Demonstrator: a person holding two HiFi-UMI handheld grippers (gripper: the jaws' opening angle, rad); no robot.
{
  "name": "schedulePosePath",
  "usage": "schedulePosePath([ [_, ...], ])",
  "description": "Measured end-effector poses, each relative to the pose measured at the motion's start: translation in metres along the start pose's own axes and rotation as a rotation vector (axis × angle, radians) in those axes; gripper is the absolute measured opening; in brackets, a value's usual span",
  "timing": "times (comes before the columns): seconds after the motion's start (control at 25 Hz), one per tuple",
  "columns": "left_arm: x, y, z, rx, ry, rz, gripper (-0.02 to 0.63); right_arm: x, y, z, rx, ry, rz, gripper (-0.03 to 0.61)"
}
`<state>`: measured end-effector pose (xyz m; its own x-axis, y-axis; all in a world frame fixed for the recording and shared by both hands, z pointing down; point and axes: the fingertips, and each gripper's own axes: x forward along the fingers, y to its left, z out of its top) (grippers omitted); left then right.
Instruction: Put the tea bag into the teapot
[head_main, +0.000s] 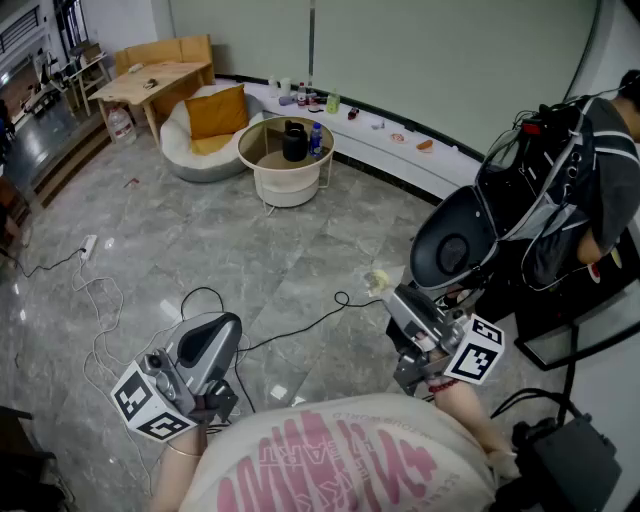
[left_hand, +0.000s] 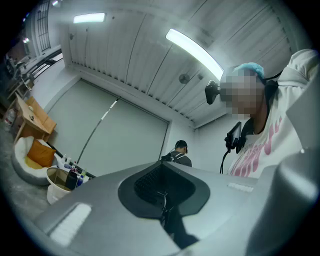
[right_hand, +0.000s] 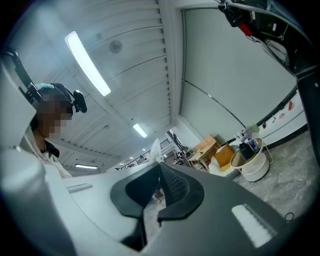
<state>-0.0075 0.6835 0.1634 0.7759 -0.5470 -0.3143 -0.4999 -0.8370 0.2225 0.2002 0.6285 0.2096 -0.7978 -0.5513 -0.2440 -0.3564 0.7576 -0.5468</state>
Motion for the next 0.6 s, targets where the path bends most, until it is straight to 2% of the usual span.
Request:
schedulePosePath([
  [0.32, -0.014, 0.005, 0.001, -0.007, -0.011, 0.002, 0.014, 0.008, 0.010, -0.023, -0.048, 0.064, -0.002, 0.009],
  [0.6, -0.025, 0.024, -0.013, 0.017, 0.032, 0.040, 0.014, 0.018, -0.010, -0.033, -0.008, 0.051, -0.042, 0.011],
])
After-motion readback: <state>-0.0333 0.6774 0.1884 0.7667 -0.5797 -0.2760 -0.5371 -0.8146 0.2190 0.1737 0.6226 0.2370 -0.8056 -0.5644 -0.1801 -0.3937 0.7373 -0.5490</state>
